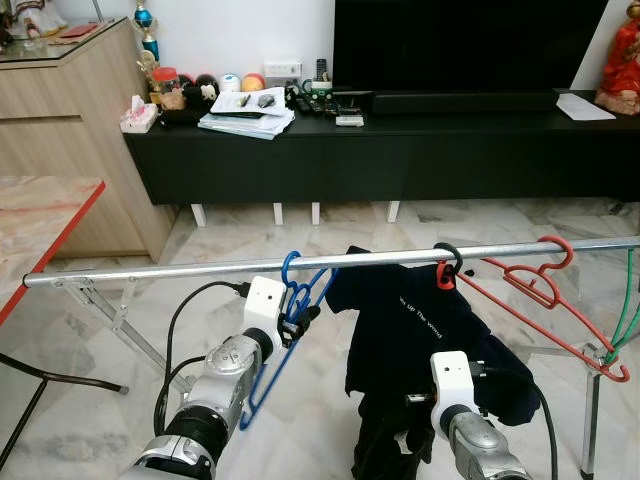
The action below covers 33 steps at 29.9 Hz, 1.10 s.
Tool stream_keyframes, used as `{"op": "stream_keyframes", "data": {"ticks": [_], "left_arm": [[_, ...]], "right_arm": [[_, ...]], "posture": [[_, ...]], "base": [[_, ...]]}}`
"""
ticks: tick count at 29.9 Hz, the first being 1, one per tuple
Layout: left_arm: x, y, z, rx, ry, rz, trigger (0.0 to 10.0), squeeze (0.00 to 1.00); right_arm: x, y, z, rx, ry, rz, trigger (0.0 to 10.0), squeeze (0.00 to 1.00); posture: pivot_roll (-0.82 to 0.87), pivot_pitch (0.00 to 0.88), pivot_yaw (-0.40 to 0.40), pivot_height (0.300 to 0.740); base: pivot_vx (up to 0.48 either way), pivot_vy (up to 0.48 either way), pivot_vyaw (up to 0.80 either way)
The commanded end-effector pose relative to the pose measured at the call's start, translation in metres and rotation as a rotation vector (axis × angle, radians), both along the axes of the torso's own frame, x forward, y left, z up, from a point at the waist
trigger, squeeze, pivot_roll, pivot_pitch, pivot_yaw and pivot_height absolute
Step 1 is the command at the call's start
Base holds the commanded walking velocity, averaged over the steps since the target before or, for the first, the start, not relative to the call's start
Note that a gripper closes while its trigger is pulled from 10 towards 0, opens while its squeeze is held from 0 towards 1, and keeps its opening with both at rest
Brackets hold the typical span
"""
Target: Hang hanger
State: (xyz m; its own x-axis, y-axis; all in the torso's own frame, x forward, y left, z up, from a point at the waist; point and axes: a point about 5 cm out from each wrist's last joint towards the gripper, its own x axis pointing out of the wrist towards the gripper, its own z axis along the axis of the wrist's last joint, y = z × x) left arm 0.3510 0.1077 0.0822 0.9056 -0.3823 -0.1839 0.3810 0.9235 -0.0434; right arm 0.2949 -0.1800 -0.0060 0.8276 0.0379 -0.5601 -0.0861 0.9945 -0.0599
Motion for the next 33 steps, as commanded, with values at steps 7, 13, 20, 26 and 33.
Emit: {"op": "stream_keyframes", "data": {"ticks": [7, 13, 20, 26, 33], "left_arm": [[0.0037, 0.0036, -0.0014, 0.026, 0.039, 0.03, 10.0, 0.0], [0.0045, 0.0043, -0.0033, 0.022, 0.068, 0.039, 0.0, 0.0], [0.0052, 0.0051, -0.0039, 0.02, 0.079, 0.055, 0.0, 0.0], [0.0056, 0.0057, -0.0041, 0.026, 0.085, 0.065, 0.0, 0.0], [0.0057, 0.007, -0.0048, 0.035, 0.088, 0.076, 0.0, 0.0]], "right_arm": [[0.0049, 0.0013, 0.0046, 0.001, -0.013, 0.0, 10.0, 0.0], [0.005, 0.0016, 0.0046, 0.001, -0.012, 0.002, 10.0, 0.0], [0.0051, 0.0018, 0.0046, 0.001, -0.012, 0.0, 10.0, 0.0], [0.0053, 0.0018, 0.0048, 0.001, -0.012, 0.0, 10.0, 0.0], [0.0053, 0.0015, 0.0048, -0.001, -0.011, -0.001, 10.0, 0.0]], "posture": [[0.06, 0.019, 0.028, 0.74], [0.06, 0.02, 0.029, 0.74], [0.06, 0.02, 0.03, 0.74], [0.06, 0.019, 0.03, 0.74], [0.06, 0.019, 0.031, 0.74]], "base": [[0.0, 0.0, 0.0], [0.0, 0.0, 0.0], [0.0, 0.0, 0.0], [0.0, 0.0, 0.0], [0.0, 0.0, 0.0]]}}
